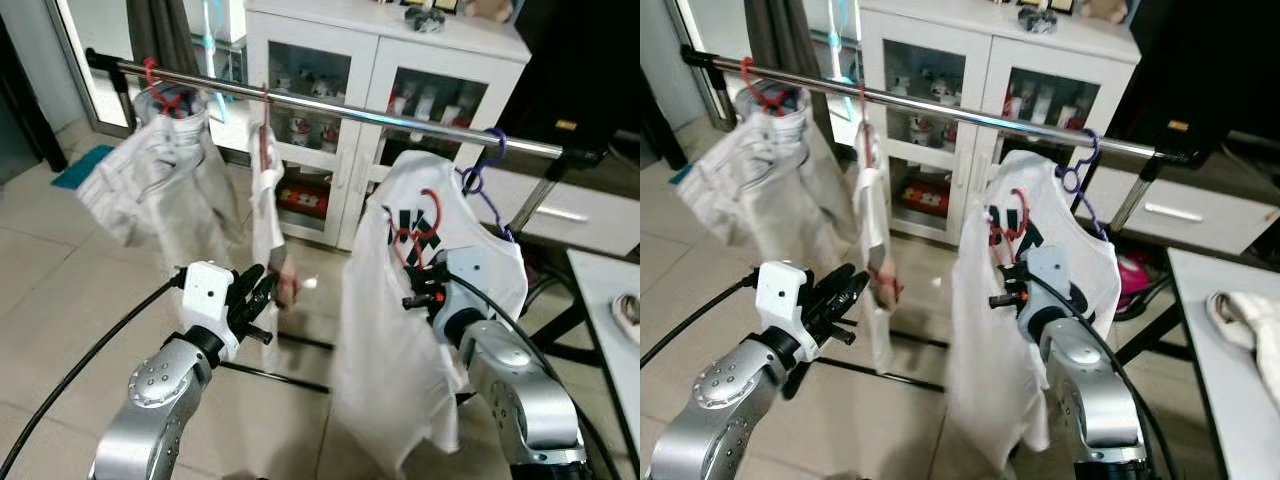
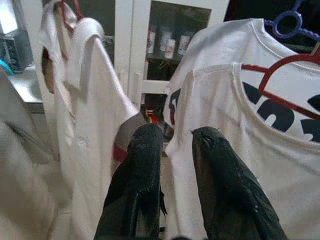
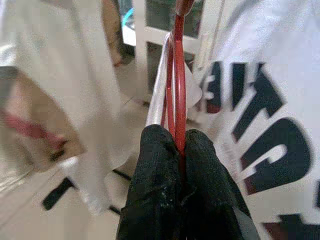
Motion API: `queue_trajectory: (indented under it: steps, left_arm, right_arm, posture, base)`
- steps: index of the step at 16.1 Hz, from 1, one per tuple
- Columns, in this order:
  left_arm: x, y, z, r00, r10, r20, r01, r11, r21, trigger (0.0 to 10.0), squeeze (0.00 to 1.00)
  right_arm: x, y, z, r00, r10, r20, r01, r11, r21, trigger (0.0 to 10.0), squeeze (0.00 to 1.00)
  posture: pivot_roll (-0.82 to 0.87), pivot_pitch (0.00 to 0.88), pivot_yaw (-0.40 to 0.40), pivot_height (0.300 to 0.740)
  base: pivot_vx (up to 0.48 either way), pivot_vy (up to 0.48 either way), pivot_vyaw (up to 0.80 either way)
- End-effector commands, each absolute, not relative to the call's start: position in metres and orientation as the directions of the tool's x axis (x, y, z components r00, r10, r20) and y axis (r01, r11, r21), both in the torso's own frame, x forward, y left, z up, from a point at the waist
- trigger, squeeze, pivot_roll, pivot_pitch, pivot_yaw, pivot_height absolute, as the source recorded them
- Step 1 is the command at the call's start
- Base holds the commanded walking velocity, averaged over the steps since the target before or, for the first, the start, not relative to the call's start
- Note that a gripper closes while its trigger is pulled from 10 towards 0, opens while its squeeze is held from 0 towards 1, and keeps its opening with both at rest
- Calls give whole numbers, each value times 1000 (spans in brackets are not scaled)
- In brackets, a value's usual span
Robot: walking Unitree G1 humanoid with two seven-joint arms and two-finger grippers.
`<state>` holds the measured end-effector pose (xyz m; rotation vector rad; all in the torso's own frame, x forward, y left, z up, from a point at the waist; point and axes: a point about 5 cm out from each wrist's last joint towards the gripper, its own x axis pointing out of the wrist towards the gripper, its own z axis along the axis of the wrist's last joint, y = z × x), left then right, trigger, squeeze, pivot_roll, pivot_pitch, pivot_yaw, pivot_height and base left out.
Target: Hang hanger
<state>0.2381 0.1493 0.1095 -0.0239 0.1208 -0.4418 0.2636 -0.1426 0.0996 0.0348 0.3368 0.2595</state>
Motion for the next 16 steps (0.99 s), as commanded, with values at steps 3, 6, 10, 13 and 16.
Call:
queue_trajectory:
  steps: [3,6,10,13,16]
  left_arm:
    - [240,147,109,881,-454,-129,451,891,-54,10000,0]
    - [240,147,109,878,-460,-134,457,888,-53,10000,0]
    - [243,147,110,871,-470,-139,468,882,-52,10000,0]
    - [244,148,110,868,-476,-140,474,879,-50,10000,0]
    - [245,147,111,865,-481,-141,479,876,-50,10000,0]
  right_arm:
    - [264,-146,107,923,237,-303,-221,971,87,10000,0]
    - [264,-147,107,924,228,-308,-209,973,94,10000,0]
    - [264,-148,106,926,213,-312,-188,976,107,10000,0]
    - [264,-148,106,927,205,-315,-179,978,110,10000,0]
    - [264,-148,106,926,204,-318,-176,978,113,10000,0]
  posture:
    - [18,0,-24,740]
    - [16,0,-20,740]
    - [15,0,-7,740]
    - [11,0,0,740]
    - [12,0,2,740]
  base:
    - [0,0,0]
    - [0,0,0]
    - [0,0,0]
    - [-80,0,0]
    - [-271,0,0]
